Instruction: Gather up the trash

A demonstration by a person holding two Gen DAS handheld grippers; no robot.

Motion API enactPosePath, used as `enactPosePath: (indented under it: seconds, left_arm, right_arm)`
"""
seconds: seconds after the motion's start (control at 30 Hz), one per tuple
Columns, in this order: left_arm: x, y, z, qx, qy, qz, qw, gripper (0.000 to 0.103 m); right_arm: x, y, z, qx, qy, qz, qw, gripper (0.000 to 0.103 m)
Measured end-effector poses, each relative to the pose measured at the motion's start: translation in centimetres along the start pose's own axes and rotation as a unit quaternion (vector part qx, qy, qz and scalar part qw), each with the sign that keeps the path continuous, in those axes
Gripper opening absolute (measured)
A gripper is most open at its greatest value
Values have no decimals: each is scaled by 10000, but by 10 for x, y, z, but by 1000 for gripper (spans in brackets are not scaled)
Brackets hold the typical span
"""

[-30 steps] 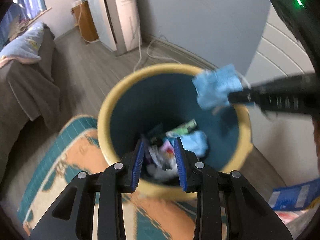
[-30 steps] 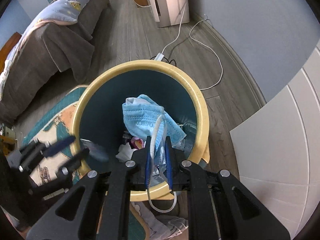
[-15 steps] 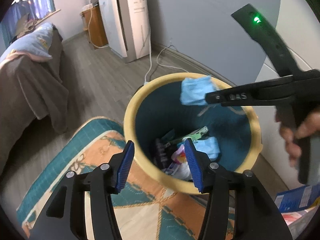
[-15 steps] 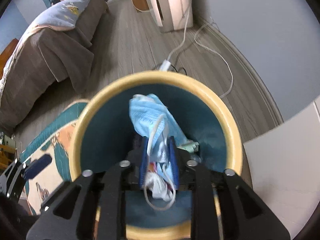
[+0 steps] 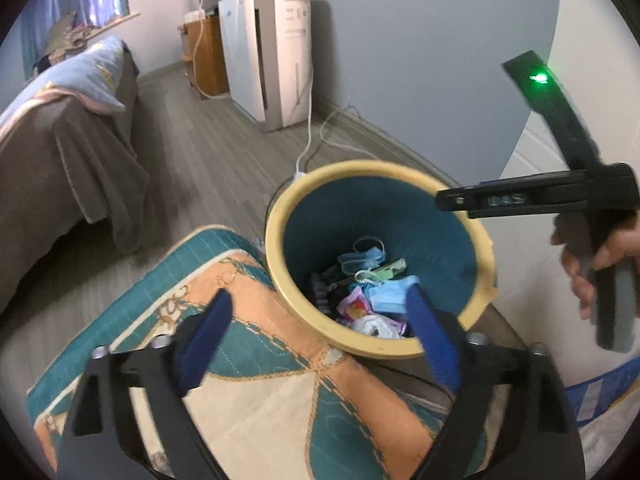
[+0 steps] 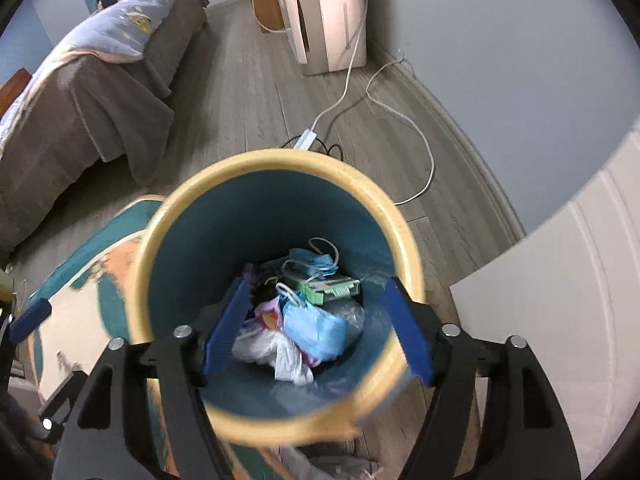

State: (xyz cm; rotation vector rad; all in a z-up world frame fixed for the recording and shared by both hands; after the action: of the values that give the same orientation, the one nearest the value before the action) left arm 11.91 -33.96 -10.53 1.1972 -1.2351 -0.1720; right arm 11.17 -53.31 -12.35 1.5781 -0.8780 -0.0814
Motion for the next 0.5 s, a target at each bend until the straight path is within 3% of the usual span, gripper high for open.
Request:
enactPosePath:
  seconds: [0.13,0.27,0.5]
  left_arm:
    - [4,33,6,112,75,136,9998,97]
    - [5,66,10,320,87,218,9992,98]
    - [5,132,19,674,143,555,9961,98]
  right_arm:
    - [-13,60,3,265,-165,295,9991,97]
    - [-28,112,2,416,-162,704,9965,97]
    - [-61,161,-2,327,189,1078,9935,97]
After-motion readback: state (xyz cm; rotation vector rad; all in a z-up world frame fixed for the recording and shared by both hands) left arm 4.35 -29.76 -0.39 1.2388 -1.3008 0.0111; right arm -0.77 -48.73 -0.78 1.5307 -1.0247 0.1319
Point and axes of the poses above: each gripper's, at about its wrist camera, not at the fingertips, and y roughly against the way its jaws point, z to its right, x to its top, the point moved 9 cm from there along -y, roughly the way its jaws point, and after that the axes turned 13 degrees about -y, right-handed, at the moved point
